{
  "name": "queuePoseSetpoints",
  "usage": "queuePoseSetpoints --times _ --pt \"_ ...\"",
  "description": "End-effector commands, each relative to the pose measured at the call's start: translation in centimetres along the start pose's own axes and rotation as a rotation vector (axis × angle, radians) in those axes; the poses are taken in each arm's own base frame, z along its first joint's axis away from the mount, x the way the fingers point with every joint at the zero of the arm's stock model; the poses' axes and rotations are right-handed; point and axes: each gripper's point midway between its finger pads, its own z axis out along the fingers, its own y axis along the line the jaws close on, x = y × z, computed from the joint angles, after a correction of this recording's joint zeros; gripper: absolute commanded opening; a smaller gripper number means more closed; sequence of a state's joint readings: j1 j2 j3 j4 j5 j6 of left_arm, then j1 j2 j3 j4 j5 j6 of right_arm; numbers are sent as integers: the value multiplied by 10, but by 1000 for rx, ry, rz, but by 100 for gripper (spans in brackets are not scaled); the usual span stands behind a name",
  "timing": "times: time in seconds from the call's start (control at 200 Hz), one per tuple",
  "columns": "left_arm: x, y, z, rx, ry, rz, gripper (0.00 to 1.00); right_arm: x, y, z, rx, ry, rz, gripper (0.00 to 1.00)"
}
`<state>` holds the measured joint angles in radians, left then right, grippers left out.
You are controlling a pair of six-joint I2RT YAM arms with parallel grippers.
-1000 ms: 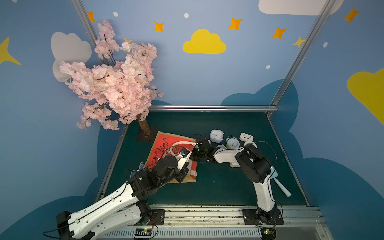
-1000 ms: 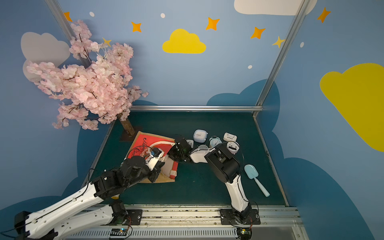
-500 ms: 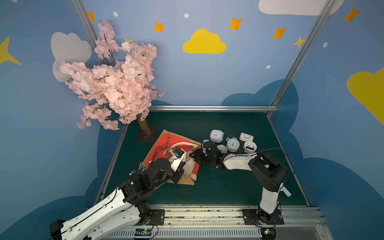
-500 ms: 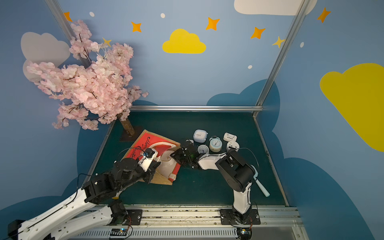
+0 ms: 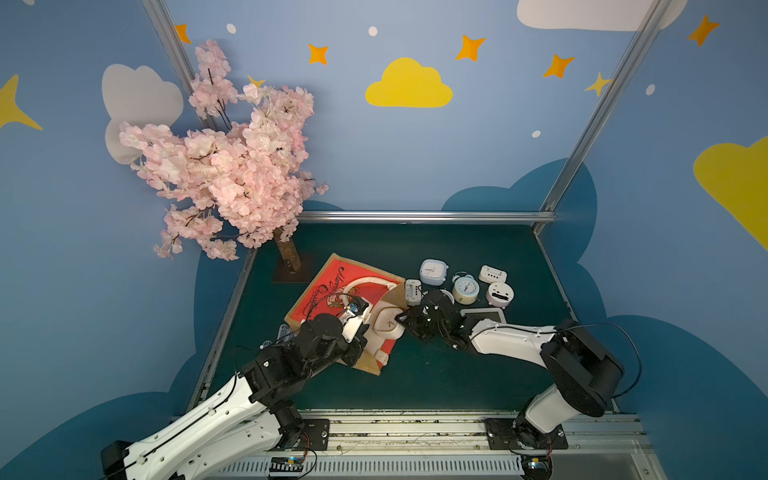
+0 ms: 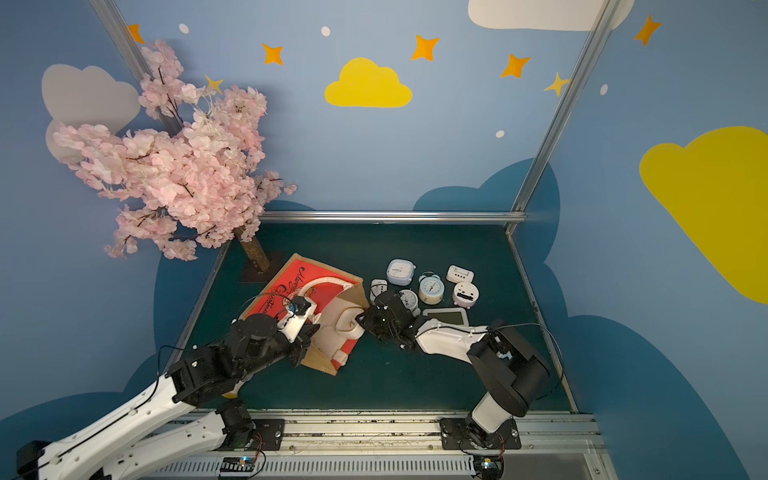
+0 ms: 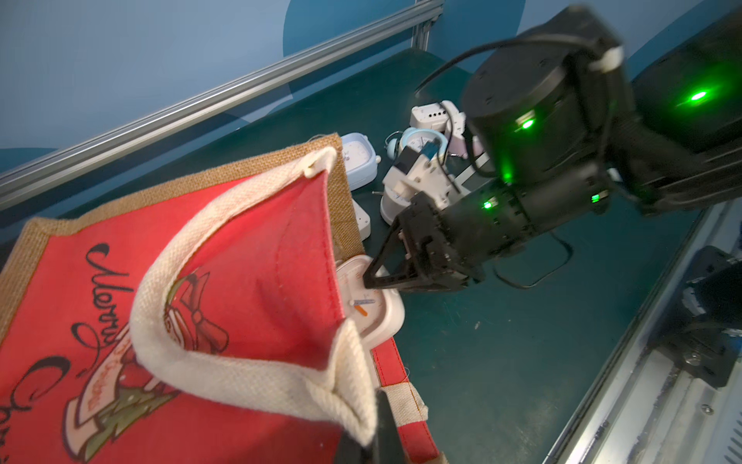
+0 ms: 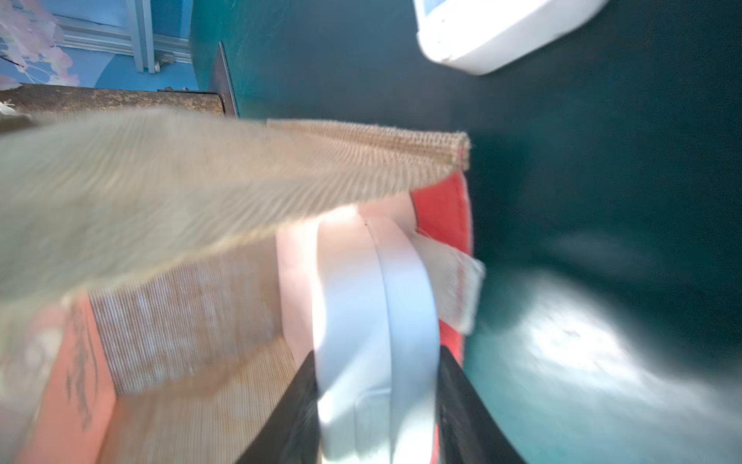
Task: Take the alarm clock out of the canvas bag
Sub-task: Pick up the alarm from the canvas bag, then place the alarm at the center of the board.
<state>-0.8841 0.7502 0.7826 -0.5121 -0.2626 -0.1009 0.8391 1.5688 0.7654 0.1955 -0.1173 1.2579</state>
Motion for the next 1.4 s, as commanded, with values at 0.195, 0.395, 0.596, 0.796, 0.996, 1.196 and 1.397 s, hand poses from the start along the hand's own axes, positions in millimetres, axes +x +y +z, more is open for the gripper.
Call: queuePoseSetpoints --times 0.195,0.395,0.596,0.796,0.996,1.196,1.397 --pt "-2 45 -3 -210 6 -41 3 -22 3 -53 -20 -74 -61 0" --pt "12 81 -9 -379 86 -52 3 -38 -5 -84 -20 -128 -64 0" --pt "6 91 -17 -402 52 -66 3 -32 -38 -92 21 -112 -40 0" --pt "8 93 -20 -404 48 -66 3 -21 -63 -88 70 -56 -37 0" --pt "7 83 -10 -344 39 -88 4 -16 -100 -70 139 -15 -15 6" --pt "8 83 -3 -345 44 -92 4 -14 -104 -55 138 33 -55 23" --pt "4 83 -4 -344 25 -104 4 -16 -117 -62 228 23 -68 55"
